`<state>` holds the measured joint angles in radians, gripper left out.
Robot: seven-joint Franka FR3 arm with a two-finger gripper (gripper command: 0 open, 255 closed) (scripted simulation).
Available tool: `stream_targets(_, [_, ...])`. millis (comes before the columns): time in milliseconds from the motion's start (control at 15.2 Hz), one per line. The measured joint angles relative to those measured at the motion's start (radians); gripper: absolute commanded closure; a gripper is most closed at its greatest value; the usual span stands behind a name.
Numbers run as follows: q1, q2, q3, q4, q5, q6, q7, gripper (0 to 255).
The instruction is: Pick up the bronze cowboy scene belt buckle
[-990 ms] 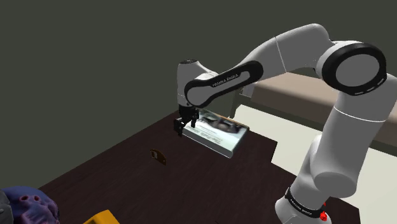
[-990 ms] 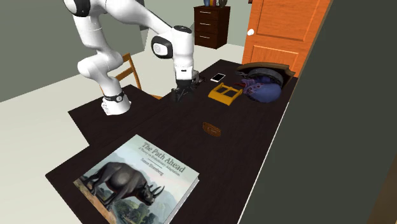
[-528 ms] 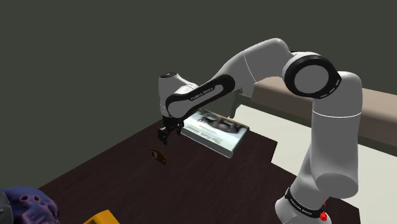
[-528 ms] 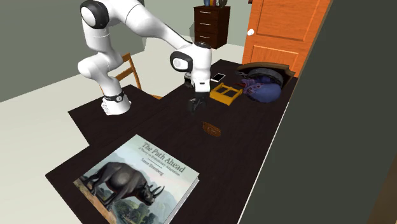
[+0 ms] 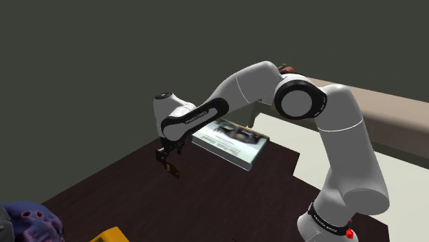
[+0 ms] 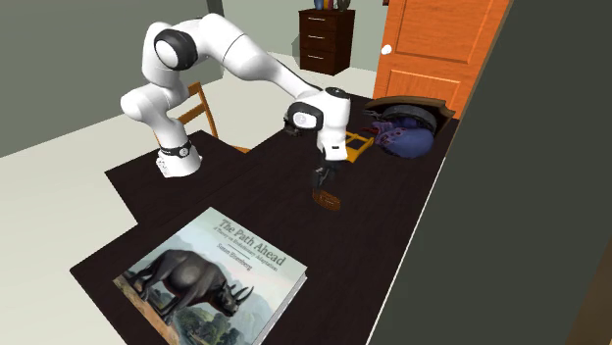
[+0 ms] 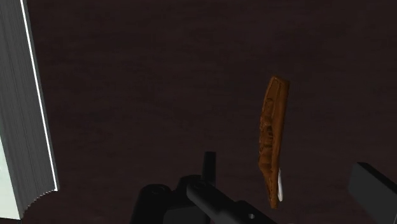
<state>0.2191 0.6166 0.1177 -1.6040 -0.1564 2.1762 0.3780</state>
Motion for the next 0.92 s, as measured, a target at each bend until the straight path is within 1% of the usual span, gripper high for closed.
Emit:
stream_targets(396, [0.003, 0.053, -0.006, 0.000, -0.008, 0.051, 0.006, 0])
stream_targets(462, [0.003, 0.057, -0.006, 0.002, -0.009, 0.054, 0.006, 255])
stream_targets(924, [0.004, 0.060, -0.006, 0.002, -0.009, 0.058, 0.006, 255])
